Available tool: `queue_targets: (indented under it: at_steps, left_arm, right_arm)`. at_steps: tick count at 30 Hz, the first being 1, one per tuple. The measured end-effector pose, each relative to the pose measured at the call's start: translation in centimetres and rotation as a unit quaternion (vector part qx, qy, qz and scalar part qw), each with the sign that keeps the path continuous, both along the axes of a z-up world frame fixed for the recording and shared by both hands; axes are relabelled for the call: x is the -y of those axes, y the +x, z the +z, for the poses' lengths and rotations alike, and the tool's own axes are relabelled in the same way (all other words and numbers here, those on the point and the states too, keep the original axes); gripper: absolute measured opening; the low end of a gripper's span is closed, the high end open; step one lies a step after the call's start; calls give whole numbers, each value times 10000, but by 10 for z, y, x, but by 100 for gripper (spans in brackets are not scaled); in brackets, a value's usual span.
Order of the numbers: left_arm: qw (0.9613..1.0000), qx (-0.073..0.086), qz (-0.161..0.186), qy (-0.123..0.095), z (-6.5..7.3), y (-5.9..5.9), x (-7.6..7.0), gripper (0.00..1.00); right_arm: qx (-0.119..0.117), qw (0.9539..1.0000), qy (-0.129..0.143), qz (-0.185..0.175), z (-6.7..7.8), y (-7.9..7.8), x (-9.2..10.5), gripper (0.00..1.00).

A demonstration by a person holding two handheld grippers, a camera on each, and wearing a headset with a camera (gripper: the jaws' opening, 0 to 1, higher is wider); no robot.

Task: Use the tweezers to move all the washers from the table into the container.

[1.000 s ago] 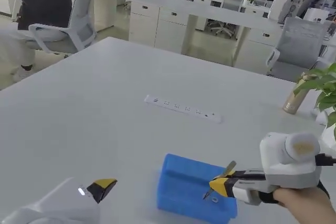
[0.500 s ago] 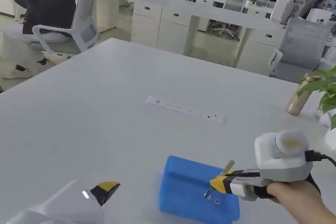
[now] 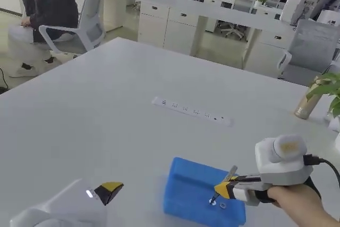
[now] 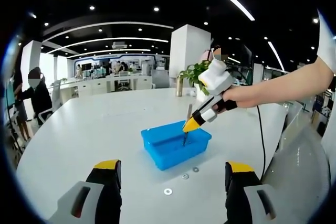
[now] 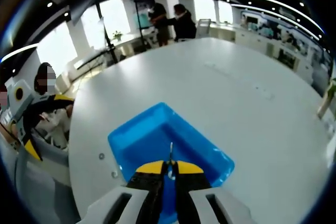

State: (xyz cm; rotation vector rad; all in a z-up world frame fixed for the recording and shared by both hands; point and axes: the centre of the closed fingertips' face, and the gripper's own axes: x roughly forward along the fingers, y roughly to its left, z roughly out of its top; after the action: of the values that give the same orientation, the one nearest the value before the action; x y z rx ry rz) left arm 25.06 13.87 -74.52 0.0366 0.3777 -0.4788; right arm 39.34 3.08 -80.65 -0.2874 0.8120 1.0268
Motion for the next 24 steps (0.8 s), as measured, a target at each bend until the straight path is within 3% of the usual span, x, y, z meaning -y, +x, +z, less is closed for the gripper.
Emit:
queue_targets:
  at_steps: [24]
  left_arm:
    - [10000, -39, -16, 69, -2, 0, 0, 81]
  right_arm:
    - [77, 9999, -125, 69, -7, 3, -3, 3]
